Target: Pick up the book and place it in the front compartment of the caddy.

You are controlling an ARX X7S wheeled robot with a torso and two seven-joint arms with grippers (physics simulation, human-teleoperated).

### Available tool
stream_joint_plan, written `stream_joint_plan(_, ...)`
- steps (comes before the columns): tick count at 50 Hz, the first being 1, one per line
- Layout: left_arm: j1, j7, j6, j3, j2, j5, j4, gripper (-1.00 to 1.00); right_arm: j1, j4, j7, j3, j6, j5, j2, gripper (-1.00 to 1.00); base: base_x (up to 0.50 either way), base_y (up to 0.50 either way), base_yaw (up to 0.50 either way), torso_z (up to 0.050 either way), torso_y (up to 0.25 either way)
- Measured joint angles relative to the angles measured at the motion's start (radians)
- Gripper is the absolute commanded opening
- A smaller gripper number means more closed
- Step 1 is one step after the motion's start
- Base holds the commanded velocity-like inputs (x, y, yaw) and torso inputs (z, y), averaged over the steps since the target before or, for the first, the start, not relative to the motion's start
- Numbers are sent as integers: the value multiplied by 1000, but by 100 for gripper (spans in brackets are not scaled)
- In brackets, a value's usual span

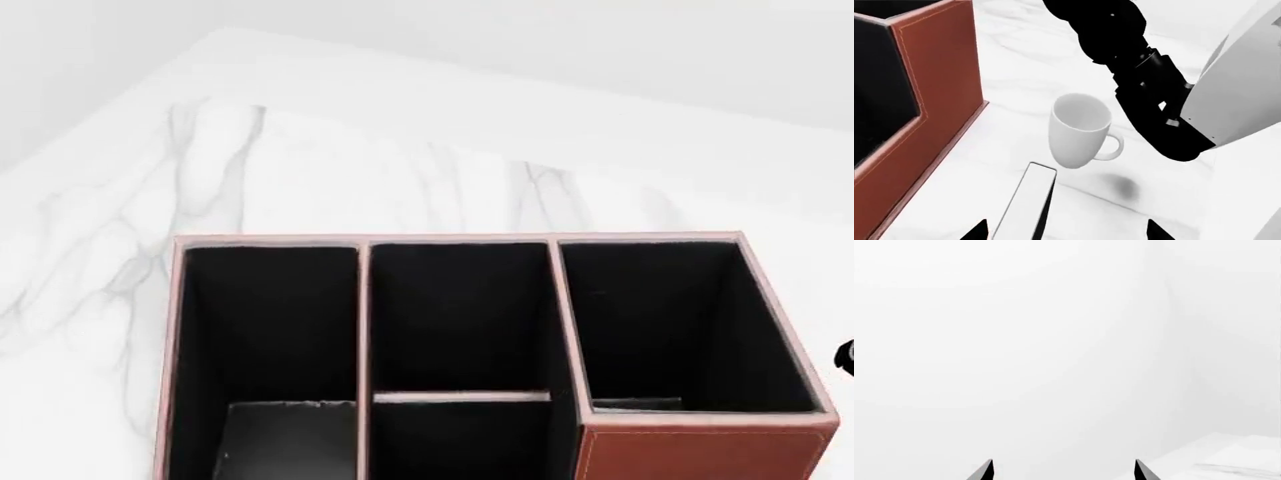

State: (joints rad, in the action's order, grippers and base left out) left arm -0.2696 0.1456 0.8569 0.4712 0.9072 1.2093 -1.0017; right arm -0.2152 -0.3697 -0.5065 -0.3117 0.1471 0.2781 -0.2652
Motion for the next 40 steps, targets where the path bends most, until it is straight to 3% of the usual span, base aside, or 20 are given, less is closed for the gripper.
stream_joint_plan(18,3,51,1,41,11,-66,6,100,2,6,-7,13,-15,-13,-4,100,0,0,0,0,0)
stream_joint_plan(40,-27,10,12,64,-4,-193,52,100,6,7,-12,21,-22,-14,-9,100,0,0,0,0,0)
